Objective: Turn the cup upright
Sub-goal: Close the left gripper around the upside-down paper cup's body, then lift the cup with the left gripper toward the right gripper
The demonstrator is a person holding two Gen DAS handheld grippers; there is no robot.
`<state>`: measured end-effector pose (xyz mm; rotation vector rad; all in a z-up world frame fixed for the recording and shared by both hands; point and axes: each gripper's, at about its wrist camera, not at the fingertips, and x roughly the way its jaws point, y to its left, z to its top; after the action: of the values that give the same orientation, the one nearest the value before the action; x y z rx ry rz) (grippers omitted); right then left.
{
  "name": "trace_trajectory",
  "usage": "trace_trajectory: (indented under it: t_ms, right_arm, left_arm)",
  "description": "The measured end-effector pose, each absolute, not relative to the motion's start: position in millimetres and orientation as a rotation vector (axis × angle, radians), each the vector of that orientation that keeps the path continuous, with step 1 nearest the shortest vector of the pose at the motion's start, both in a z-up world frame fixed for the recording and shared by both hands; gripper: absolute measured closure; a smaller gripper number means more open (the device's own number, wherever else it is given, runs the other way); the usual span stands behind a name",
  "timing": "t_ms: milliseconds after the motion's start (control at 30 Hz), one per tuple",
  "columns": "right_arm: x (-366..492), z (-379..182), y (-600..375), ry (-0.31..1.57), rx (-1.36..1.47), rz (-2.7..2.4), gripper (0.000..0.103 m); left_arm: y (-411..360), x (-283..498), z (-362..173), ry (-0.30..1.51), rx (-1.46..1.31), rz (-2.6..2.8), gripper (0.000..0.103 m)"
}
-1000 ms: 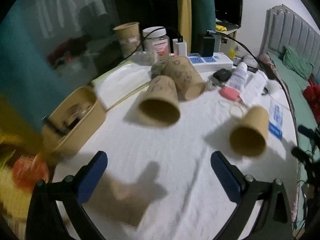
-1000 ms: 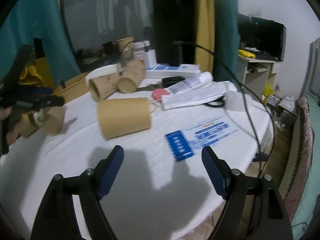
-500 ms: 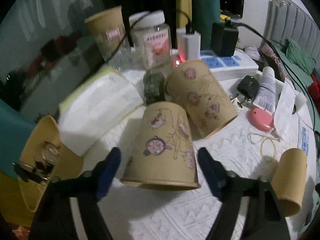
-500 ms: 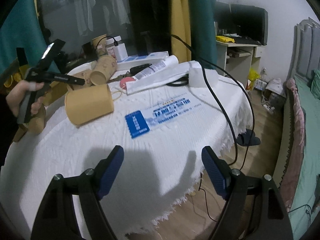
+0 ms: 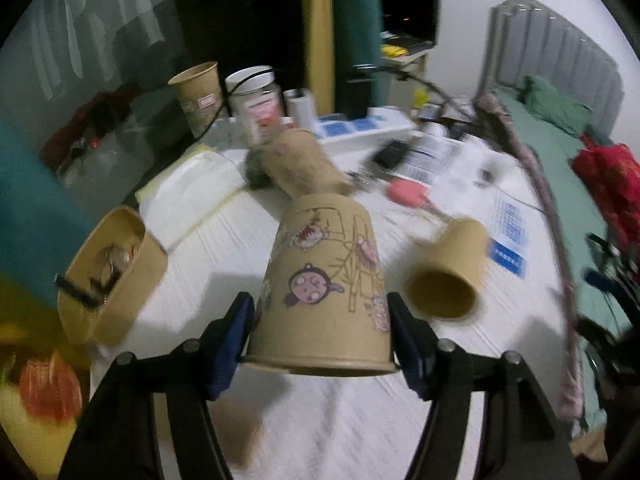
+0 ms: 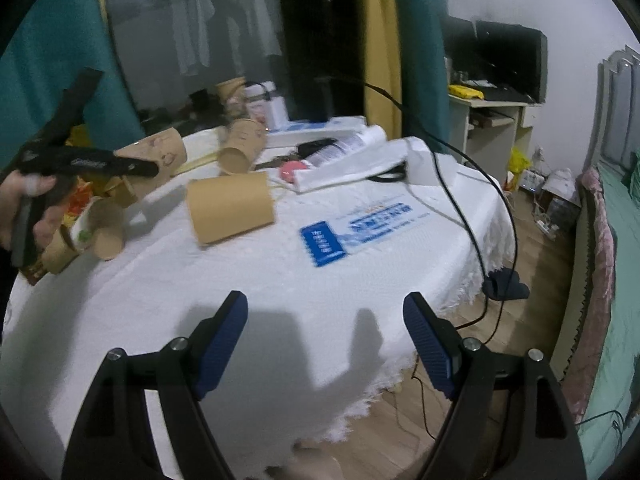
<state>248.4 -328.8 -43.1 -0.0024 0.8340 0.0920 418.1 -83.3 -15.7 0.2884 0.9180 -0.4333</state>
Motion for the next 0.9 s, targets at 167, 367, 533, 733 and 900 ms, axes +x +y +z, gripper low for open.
trace_trajectory:
  t_ms: [167, 367, 533, 733, 900]
  right_arm:
    - [223, -37, -304, 0.824, -0.008, 0.138, 0.025]
    - [181, -39, -274, 0.839, -0.031, 0.209, 0.025]
    - [146, -51, -257, 0.875, -0.046, 0.263, 0.025]
    - [124, -59, -252, 0.907, -0.064, 0.281, 0.025]
    - [120, -56, -254, 0.911, -0.083, 0.297, 0.025]
  left_arm:
    - [-68, 318, -9, 0.941, 0.251, -0.509, 0.036]
    - [-62, 227, -36, 1.024, 0.252, -0.594, 0.036]
    - [-57, 193, -70, 1.098, 0.272, -0.593, 0.036]
    - [-54, 182, -83, 1.101, 0.269, -0.599, 0.032]
    - [-56, 183, -86, 1.104, 0.276, -0.587, 0.030]
